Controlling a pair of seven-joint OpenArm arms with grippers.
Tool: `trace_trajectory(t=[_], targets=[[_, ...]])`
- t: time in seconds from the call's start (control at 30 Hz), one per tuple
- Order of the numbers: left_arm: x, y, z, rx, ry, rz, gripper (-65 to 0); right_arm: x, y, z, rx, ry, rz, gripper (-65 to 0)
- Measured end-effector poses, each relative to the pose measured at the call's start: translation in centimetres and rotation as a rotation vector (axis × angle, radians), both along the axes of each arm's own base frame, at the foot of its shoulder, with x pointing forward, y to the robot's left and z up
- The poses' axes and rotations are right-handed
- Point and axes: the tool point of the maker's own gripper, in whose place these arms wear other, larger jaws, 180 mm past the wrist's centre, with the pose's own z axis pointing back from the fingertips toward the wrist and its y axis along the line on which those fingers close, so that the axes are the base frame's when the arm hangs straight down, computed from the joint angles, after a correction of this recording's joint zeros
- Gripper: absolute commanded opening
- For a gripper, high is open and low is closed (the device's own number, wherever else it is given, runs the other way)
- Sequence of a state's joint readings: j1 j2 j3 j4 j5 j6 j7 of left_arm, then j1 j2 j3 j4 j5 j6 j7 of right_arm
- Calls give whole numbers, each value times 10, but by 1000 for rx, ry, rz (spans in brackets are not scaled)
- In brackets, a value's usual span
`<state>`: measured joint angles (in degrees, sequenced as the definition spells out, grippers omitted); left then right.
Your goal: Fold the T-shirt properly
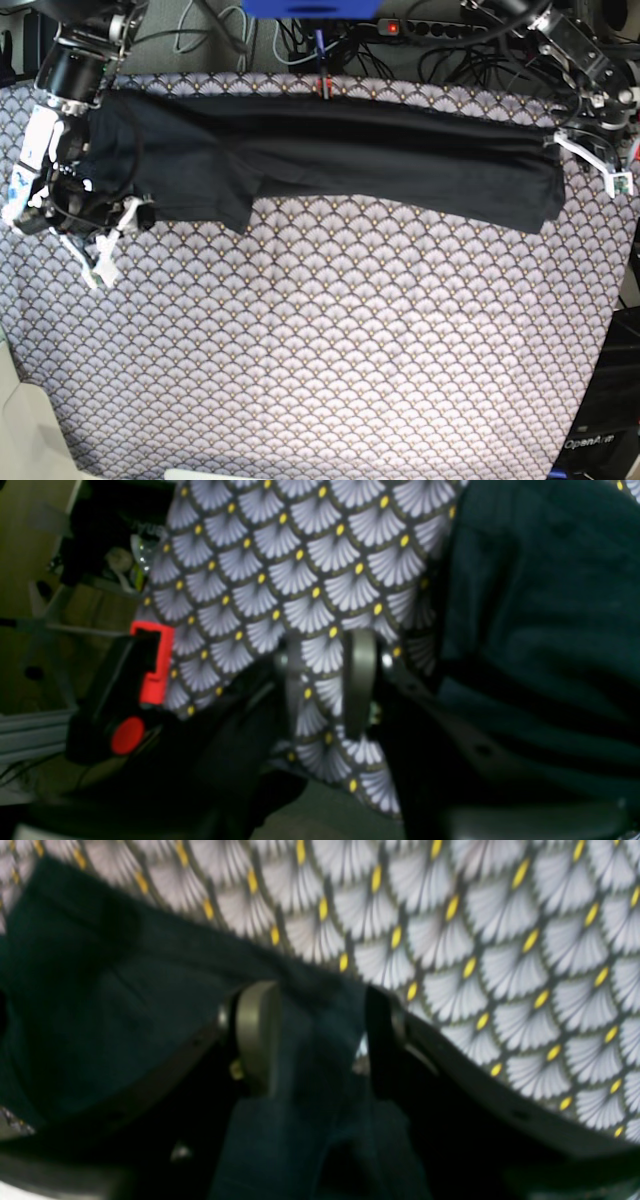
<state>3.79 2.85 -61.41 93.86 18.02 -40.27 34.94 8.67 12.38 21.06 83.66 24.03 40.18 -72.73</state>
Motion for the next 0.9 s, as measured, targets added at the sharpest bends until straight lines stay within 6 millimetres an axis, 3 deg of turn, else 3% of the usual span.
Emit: trace_trajectory(t=[0.2, 0.33, 0.5, 0.77, 0.9], targets=[[0, 0, 0, 0, -1, -1, -503, 5, 0, 1, 13, -32, -8, -355], [0, 0, 1, 4, -1, 0, -503, -4, -2, -26, 64, 36, -35, -355], [-4, 4, -1, 28, 36, 1, -503, 9, -7, -29, 106, 5, -68, -355], [8, 2, 6, 28, -1, -3, -503, 7, -8, -30, 112, 6, -71, -359], [6, 3, 4, 31, 12, 1, -503, 2, -7, -31, 119, 1, -72, -359]])
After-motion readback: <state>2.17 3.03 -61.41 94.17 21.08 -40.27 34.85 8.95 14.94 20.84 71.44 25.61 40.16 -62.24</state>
